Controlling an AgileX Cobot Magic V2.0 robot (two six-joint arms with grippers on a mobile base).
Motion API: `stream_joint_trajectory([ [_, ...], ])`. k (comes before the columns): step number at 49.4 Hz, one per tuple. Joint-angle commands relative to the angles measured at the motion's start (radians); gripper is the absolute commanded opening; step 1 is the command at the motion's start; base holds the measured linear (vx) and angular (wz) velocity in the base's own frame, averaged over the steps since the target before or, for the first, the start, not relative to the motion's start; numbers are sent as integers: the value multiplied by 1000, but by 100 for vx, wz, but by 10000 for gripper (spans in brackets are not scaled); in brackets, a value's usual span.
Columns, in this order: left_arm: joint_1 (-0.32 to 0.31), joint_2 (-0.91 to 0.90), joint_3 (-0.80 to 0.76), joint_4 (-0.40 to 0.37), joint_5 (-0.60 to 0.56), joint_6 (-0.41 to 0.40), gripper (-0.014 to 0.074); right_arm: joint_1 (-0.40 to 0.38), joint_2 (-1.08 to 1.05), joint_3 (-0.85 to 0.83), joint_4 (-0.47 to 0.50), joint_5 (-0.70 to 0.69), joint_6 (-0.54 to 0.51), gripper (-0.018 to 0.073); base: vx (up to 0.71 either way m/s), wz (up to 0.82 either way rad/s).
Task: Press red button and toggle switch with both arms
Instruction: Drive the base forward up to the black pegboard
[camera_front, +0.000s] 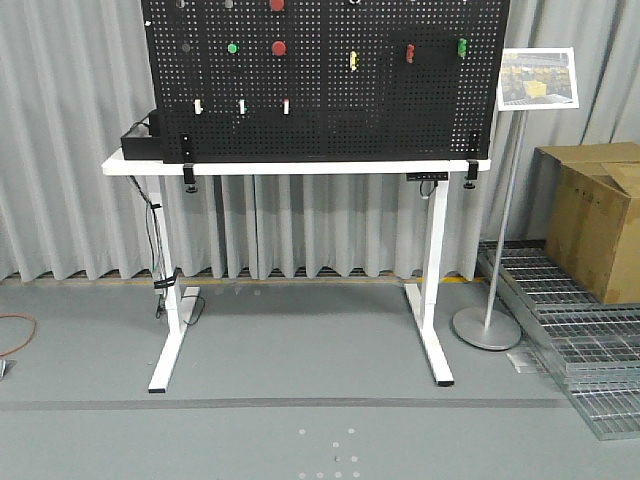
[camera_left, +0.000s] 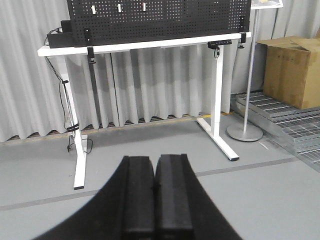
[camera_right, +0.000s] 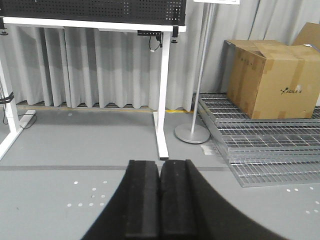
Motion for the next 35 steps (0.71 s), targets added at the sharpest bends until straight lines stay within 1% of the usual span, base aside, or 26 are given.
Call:
stream_joint_trajectory([
  [1,1,-16,35,-2,-80,-13,2,-5,-17,11,-7,-75,-1,-3,0,0],
  [35,1,-16,35,-2,-80,-13,2,-5,-17,11,-7,-76,-1,-3,0,0],
])
